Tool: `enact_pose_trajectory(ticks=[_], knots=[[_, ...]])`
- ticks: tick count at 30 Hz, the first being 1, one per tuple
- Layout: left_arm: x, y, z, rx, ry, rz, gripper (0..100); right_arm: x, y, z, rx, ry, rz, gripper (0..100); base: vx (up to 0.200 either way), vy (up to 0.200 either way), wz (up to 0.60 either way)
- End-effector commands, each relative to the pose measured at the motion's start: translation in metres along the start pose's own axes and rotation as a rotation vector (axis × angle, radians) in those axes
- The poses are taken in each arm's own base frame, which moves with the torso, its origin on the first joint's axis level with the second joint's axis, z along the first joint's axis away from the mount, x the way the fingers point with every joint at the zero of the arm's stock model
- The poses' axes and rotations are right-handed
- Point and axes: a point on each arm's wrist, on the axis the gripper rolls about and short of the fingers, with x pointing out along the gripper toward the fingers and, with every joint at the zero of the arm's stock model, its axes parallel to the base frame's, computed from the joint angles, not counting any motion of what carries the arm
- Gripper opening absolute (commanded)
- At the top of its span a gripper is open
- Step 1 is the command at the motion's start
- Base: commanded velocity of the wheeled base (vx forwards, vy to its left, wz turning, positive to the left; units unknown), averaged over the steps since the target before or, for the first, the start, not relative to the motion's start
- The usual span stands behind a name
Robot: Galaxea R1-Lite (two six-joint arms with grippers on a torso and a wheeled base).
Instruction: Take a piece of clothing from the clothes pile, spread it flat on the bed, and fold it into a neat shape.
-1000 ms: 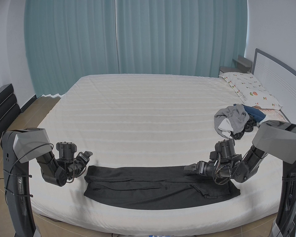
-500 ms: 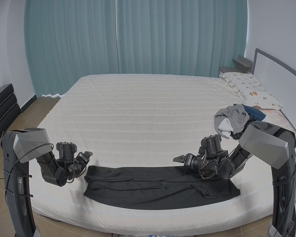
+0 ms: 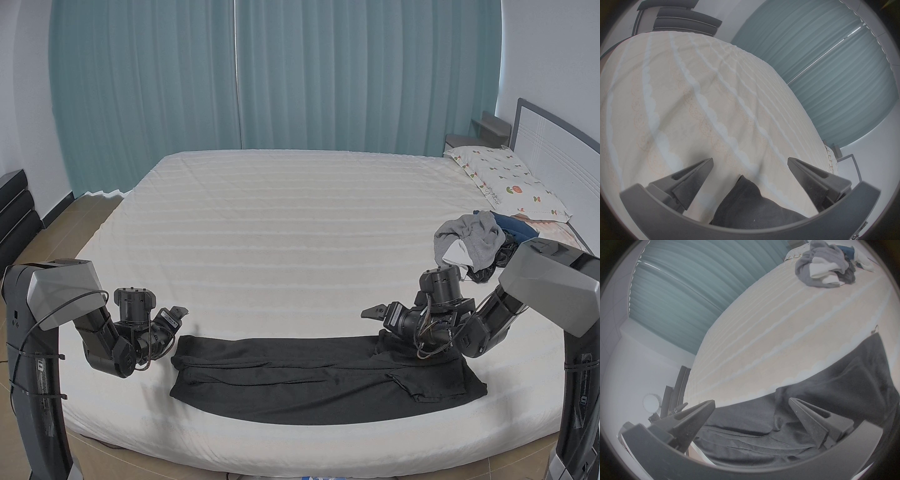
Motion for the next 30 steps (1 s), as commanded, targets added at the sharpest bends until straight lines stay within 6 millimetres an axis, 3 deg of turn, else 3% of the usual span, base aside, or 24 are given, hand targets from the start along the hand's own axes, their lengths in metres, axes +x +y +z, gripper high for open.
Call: enact_pose_trajectory(ticks=[1, 4, 12, 30], knots=[[0.0, 0.001, 0.0, -0.001, -0.001, 0.001, 100, -0.026, -0.001, 0.024, 0.029, -0.076, 0.014, 100, 0.0, 0.0, 0.0], [0.0, 0.001, 0.0, 0.0, 0.001, 0.002, 100, -0.031, -0.01, 0.034, 0.076, -0.104, 0.0, 100, 0.0, 0.0, 0.0], [0.0, 0.0, 0.0, 0.0, 0.0, 0.0, 100, -0.028, -0.043, 0.035, 0.13, -0.089, -0.105, 100, 0.0, 0.0, 0.0], [0.0, 0.0, 0.0, -0.003, 0.0, 0.0, 100, -0.036, -0.066, 0.038, 0.109, -0.117, -0.185, 100, 0.0, 0.0, 0.0]])
